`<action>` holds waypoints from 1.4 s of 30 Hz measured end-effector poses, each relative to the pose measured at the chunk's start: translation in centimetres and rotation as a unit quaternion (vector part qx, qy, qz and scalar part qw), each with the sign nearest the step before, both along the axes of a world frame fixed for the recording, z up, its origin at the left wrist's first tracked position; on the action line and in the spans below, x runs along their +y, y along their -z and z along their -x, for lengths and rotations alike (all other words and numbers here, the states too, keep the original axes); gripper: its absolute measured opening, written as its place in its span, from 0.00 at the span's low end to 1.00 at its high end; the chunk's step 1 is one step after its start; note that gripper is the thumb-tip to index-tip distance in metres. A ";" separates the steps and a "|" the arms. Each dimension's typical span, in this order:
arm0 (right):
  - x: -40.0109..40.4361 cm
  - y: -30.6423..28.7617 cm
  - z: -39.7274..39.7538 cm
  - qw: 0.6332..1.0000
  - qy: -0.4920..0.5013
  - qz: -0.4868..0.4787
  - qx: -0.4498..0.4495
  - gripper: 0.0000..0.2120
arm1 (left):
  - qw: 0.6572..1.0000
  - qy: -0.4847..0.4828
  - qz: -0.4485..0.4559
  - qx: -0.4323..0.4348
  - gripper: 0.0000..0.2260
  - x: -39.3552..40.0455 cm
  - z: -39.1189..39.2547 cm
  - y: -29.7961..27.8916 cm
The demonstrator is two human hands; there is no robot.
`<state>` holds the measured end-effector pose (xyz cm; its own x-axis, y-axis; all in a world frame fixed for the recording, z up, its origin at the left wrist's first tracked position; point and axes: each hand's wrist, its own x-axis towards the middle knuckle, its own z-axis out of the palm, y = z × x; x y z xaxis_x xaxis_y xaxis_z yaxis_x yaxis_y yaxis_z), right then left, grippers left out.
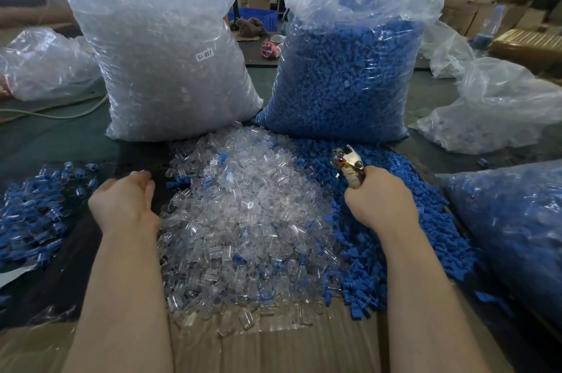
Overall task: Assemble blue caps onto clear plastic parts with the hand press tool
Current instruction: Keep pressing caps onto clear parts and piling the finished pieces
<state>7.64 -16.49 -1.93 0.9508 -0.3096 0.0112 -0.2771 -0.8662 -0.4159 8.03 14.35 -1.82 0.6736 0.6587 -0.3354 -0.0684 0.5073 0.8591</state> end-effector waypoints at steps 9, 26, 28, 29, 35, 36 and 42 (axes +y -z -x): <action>0.4 0.0 0.2 0.999 0.025 0.030 0.030 0.06 | 0.770 0.225 -0.530 0.276 0.18 -1.6 -0.3 1.2; 1.1 0.1 0.4 0.999 0.012 0.038 0.036 0.06 | 0.827 0.261 -0.476 0.144 0.04 -4.2 0.0 -0.2; 1.1 0.1 0.4 0.999 0.011 0.037 0.033 0.06 | 0.829 0.275 -0.472 0.119 0.06 -4.9 0.1 -0.6; 1.2 0.1 0.4 0.999 0.012 0.036 0.034 0.06 | 0.830 0.285 -0.468 0.105 0.07 -5.2 0.1 -0.8; 1.4 -0.1 0.3 0.997 0.033 0.032 0.055 0.08 | 0.808 0.334 -0.479 0.079 0.10 -6.8 0.3 -1.7; 1.4 -0.1 0.3 0.998 0.034 0.027 0.054 0.09 | 0.810 0.336 -0.477 0.070 0.10 -7.1 0.4 -1.8; 1.2 -0.2 0.0 1.000 0.018 -0.013 -0.020 0.07 | 0.830 0.328 -0.451 0.024 0.05 -8.0 0.7 -2.2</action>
